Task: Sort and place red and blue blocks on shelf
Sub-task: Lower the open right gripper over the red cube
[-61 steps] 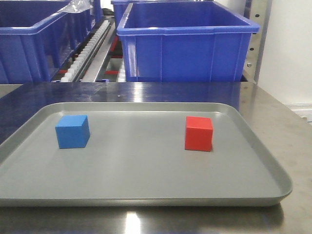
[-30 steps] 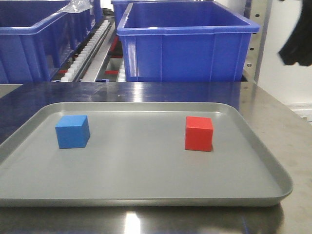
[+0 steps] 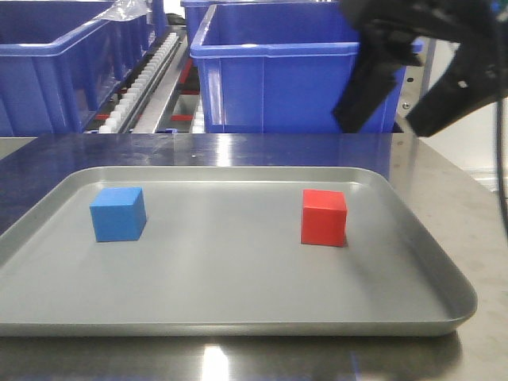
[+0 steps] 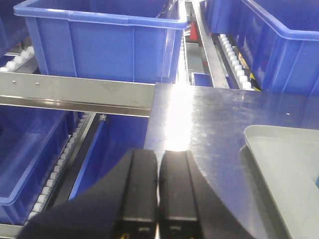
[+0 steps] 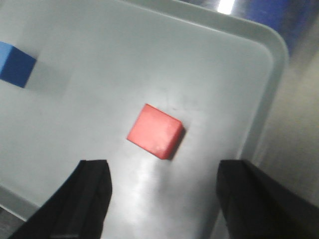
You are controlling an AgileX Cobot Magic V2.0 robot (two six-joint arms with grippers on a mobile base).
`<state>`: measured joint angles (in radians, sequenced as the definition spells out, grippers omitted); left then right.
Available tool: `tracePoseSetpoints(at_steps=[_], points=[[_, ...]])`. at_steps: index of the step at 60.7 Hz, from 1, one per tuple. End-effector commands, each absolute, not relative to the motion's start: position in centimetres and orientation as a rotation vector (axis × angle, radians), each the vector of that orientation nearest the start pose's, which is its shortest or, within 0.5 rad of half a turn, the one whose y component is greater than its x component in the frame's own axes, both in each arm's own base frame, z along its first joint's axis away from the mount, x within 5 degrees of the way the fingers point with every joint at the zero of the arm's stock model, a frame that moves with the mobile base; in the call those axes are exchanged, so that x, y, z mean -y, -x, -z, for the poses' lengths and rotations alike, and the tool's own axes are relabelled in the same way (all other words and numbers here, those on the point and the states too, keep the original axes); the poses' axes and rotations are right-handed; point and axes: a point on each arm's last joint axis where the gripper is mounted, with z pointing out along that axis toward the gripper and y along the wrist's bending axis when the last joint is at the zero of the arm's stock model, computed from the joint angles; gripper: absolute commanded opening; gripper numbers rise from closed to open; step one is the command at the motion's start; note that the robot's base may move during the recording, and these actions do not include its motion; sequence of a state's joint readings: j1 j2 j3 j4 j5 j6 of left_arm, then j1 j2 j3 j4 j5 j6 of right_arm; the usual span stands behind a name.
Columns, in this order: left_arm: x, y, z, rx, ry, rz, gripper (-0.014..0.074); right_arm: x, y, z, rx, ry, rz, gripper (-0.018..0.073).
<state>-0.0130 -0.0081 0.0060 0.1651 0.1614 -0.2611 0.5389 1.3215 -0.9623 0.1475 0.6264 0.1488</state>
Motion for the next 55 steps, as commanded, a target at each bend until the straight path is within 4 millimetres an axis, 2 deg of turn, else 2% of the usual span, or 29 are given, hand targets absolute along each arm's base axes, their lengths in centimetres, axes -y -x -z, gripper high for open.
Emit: tracePoseSetpoints(at_steps=[1,12,40,55], points=[[0.0,-5.6,-19.7,-1.569,0.083,0.082,0.0122,-15.3,-23.6,-30.6,-2.394,0.341,-0.519,0.056],[0.0,-5.6,-19.7,-1.569,0.083,0.082,0.0122,-16.0,-24.2,-29.5,-2.452,0.296,-0.567,0.056],[0.0,-5.6,-19.7,-1.569,0.083,0.082,0.0122,-16.7,-25.5,-27.2,-2.516,0.289,-0.542,0.056],[0.0,-5.6,-19.7,-1.569,0.083,0.082,0.0122,-17.5,-26.8,-27.3,-2.521,0.294,-0.543,0.056]])
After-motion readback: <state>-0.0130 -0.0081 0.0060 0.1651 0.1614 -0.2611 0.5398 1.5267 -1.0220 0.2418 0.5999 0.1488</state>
